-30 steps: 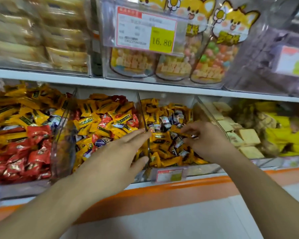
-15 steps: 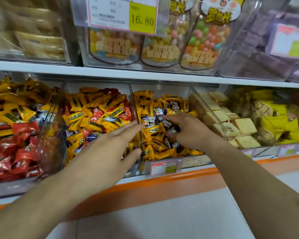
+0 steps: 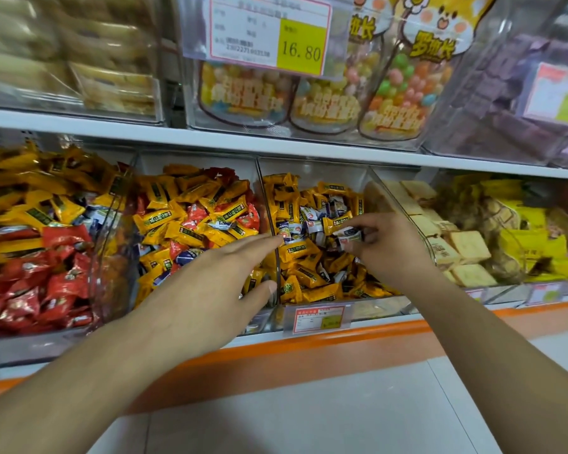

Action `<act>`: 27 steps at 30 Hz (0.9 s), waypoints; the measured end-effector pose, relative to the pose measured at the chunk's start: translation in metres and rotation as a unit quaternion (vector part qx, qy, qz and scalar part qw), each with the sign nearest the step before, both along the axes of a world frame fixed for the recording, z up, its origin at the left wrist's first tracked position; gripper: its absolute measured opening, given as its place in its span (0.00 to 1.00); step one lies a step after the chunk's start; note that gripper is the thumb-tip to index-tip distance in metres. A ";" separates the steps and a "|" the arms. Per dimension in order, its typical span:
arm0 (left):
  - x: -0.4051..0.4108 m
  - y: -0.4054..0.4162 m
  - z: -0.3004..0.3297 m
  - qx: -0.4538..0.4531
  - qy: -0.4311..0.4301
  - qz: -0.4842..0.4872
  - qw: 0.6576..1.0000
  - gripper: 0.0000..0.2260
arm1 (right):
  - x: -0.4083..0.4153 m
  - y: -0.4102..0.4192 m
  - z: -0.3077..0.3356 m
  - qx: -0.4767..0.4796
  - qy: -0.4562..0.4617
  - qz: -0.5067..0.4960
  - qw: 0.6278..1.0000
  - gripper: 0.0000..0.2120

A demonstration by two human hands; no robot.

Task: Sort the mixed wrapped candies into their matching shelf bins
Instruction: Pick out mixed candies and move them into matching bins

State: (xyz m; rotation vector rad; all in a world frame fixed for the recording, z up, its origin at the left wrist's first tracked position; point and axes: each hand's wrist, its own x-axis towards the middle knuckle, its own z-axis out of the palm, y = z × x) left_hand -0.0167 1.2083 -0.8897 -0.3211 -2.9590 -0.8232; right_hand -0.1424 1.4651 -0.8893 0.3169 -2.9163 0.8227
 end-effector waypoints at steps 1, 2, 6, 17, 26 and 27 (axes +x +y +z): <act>0.000 -0.001 0.000 0.003 0.001 0.000 1.000 0.29 | 0.002 0.001 0.003 -0.014 -0.001 -0.012 1.000 0.12; 0.000 -0.001 0.001 0.006 0.006 0.000 1.000 0.28 | 0.004 0.003 0.006 -0.037 -0.005 -0.025 0.999 0.12; 0.002 -0.004 0.006 0.031 0.023 0.024 0.999 0.24 | 0.018 0.000 0.025 -0.221 -0.039 -0.045 0.973 0.14; 0.016 -0.029 0.032 0.274 0.036 0.116 0.954 0.01 | 0.074 -0.093 0.039 -0.371 -0.158 0.145 0.903 0.12; 0.019 -0.083 0.029 0.013 0.058 0.225 0.972 0.18 | 0.074 -0.126 0.028 -0.126 -0.064 0.194 0.971 0.27; 0.018 -0.082 0.029 0.014 0.058 0.212 0.975 0.18 | 0.071 -0.128 0.029 -0.113 -0.054 0.198 0.972 0.28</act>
